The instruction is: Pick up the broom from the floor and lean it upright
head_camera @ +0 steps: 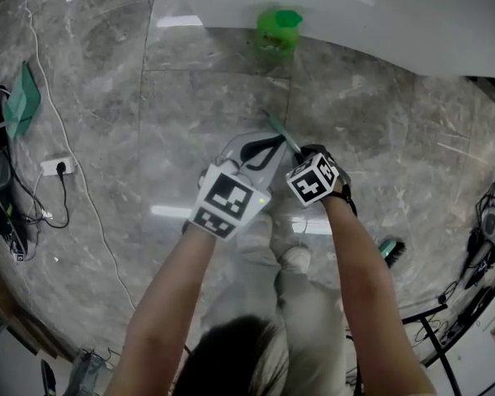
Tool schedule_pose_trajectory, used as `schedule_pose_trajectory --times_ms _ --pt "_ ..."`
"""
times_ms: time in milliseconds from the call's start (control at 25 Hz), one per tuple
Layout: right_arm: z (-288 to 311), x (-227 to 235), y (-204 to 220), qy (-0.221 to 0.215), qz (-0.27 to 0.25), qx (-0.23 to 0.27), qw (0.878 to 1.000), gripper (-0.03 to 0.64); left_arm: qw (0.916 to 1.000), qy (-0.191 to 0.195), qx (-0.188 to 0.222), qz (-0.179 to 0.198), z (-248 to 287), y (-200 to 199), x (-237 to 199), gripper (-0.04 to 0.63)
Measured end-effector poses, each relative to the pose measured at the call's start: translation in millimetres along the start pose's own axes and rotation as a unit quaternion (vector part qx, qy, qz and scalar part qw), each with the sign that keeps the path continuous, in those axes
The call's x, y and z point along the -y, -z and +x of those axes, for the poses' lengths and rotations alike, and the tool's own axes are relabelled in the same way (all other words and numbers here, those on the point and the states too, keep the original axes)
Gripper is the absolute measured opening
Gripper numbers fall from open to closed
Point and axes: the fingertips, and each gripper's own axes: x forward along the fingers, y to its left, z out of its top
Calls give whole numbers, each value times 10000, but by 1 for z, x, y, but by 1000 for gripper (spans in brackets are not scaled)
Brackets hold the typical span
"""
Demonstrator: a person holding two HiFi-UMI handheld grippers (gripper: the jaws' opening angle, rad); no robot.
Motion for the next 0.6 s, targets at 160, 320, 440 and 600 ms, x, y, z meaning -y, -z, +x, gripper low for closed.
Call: schedule_pose_trajectory --times_ms 160,320,440,600 --pt "2 4 3 -46 197 -121 9997 86 10000 -35 23 -14 0 -1 -3 -2" --pt "-6 7 1 4 489 -124 9987 74 10000 30 6 46 -3 -6 2 -2" --pt "-23 3 -7 6 429 136 9990 74 9999 78 -17 141 -8 -15 8 -2" --pt "-54 3 -11 5 440 414 9982 74 9997 48 15 251 -21 -36 19 -2"
